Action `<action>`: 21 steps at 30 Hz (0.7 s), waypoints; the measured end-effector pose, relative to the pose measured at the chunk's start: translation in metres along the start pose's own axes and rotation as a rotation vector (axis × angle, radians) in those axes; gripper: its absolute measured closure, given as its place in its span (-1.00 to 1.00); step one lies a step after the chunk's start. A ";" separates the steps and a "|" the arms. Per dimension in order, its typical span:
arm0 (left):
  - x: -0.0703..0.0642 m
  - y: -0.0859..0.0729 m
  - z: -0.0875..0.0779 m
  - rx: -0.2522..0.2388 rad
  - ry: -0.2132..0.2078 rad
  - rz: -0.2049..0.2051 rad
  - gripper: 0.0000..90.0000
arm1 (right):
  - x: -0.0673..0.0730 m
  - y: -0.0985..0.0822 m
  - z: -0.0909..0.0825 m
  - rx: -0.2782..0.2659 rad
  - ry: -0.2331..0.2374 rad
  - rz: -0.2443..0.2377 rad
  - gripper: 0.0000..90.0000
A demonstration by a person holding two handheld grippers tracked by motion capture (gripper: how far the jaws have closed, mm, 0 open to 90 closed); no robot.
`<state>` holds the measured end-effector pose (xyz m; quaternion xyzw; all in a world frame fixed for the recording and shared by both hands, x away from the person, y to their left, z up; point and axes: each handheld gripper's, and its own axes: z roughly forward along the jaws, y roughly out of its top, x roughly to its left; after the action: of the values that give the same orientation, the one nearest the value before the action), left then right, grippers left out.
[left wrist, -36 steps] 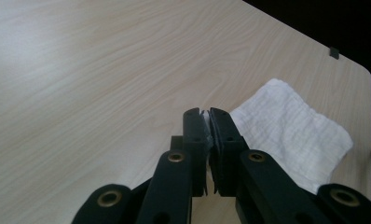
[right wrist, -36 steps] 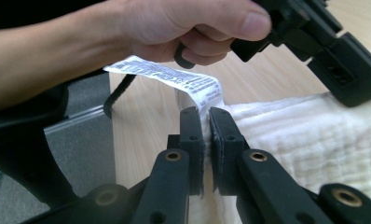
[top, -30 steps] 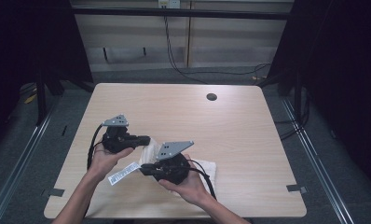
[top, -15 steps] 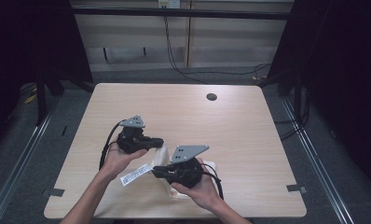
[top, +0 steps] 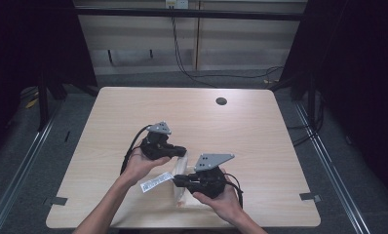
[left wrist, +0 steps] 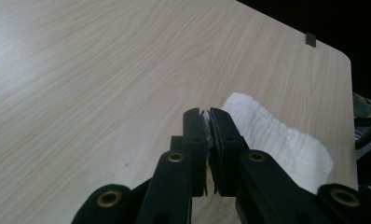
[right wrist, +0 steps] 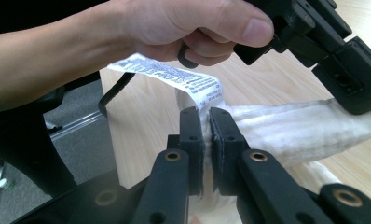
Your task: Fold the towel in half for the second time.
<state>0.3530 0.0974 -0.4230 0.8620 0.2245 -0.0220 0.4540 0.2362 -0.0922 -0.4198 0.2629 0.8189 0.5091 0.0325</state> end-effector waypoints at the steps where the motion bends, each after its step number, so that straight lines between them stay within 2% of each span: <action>1: -0.001 0.001 0.004 0.006 -0.004 0.003 0.91 | -0.001 -0.001 -0.002 -0.002 -0.002 0.003 0.88; 8: -0.001 0.002 0.024 0.019 -0.026 -0.020 0.91 | -0.007 -0.013 -0.014 0.002 -0.031 0.027 0.88; 13: -0.003 0.005 0.040 0.053 -0.044 -0.012 0.91 | -0.013 -0.027 -0.020 0.012 -0.041 0.061 0.88; 21: -0.008 0.009 0.062 0.065 -0.069 -0.014 0.91 | -0.018 -0.041 -0.033 0.002 -0.067 0.090 0.87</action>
<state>0.3600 0.0405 -0.4503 0.8733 0.2140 -0.0621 0.4331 0.2247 -0.1414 -0.4423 0.3166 0.8053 0.4999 0.0366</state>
